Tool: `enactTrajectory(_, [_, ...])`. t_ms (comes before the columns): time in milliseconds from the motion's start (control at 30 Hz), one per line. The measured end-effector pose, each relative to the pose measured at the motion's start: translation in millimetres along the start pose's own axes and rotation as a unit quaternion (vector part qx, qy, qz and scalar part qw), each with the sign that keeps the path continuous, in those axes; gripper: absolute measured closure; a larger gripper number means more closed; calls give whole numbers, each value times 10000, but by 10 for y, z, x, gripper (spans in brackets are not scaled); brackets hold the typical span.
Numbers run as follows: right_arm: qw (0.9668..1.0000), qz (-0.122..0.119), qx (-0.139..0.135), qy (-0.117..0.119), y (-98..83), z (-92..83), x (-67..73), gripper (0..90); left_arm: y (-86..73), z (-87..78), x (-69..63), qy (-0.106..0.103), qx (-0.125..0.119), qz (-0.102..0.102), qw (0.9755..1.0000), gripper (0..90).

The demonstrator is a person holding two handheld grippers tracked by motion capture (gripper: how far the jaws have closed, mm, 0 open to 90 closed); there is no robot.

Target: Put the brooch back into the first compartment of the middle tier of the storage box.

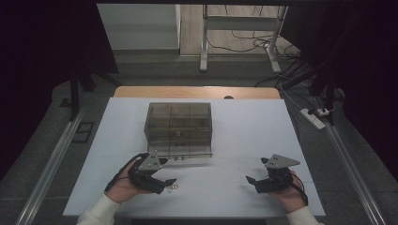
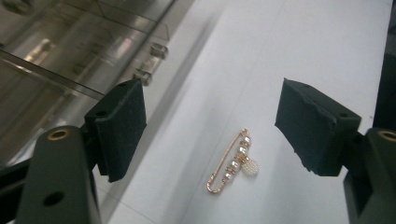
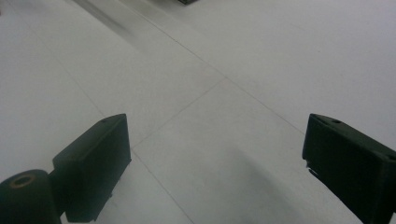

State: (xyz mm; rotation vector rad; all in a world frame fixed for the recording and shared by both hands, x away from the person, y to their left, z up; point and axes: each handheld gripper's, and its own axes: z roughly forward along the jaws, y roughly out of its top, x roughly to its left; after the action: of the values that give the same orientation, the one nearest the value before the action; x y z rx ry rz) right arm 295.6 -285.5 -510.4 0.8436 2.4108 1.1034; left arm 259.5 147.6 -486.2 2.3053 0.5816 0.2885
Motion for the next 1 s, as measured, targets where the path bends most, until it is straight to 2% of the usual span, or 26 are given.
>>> enactTrajectory(467, [10000,-15,34,12,-8,-7,5,76,-55,101,-63,-223,325,26,9992,243])
enactTrajectory(1000, [10000,-32,83,-7,-10,5,5,76,-100,198,-117,-265,578,136,9979,244])
